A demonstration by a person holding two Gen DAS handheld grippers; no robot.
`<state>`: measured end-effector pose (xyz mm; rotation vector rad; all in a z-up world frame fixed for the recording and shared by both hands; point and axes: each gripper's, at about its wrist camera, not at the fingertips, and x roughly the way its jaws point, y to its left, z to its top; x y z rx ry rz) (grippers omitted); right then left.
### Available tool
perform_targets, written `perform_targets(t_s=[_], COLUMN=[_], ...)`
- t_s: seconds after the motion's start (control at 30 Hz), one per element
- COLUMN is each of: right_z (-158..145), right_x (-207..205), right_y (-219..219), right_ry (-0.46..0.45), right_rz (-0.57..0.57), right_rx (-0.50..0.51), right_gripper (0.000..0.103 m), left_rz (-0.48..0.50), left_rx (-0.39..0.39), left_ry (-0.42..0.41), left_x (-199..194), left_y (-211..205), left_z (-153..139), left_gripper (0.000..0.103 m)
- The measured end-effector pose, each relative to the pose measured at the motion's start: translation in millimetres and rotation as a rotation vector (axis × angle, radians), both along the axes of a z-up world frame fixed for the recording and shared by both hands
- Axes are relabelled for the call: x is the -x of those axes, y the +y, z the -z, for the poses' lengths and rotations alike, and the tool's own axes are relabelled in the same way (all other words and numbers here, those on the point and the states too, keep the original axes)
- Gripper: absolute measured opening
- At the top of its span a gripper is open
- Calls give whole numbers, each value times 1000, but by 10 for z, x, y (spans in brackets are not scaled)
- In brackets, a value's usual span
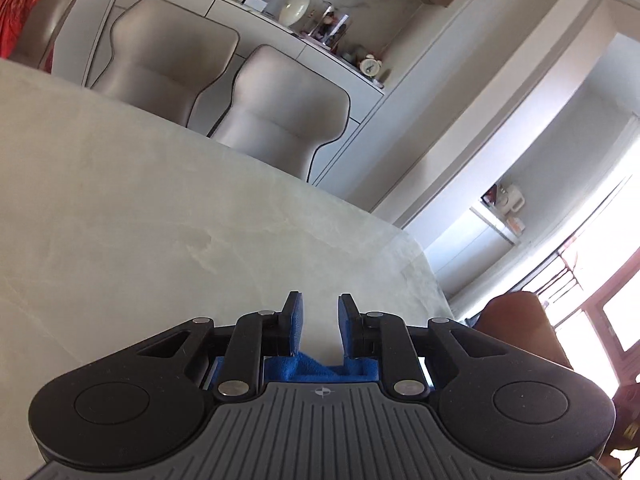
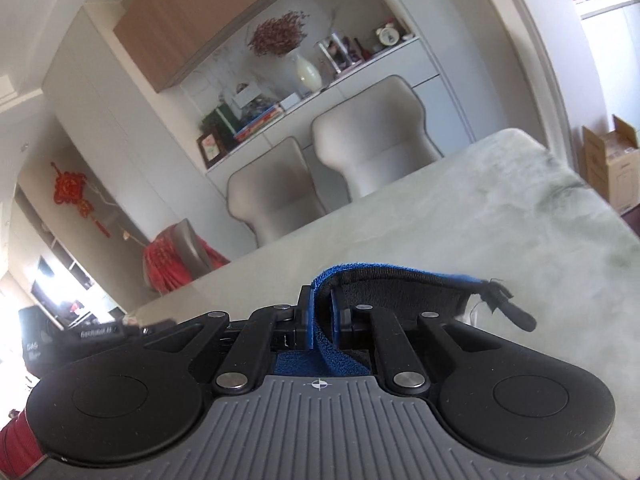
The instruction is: Fold towel
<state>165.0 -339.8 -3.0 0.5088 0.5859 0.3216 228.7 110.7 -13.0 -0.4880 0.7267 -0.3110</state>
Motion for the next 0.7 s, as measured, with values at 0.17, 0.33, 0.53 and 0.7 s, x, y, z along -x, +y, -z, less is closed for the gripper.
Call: perform_targets(t_s=[0.17, 0.33, 0.53, 0.7], right_z=[108, 338, 613, 842], right_x=[-120, -209, -111, -30], right_y=[-220, -272, -258, -247], right_ry=[65, 112, 172, 223], right_rz=[87, 98, 75, 56], right_rx=[111, 169, 213, 250], right_gripper=[9, 12, 30, 50], left_rz=[41, 39, -1, -56], left_rx=[-21, -44, -29, -15], left_ry=[117, 226, 292, 332], left_x=[8, 5, 125, 197], left_y=[-124, -272, -270, -138], left_z=[338, 667, 859, 964], left_gripper=[30, 35, 44, 53])
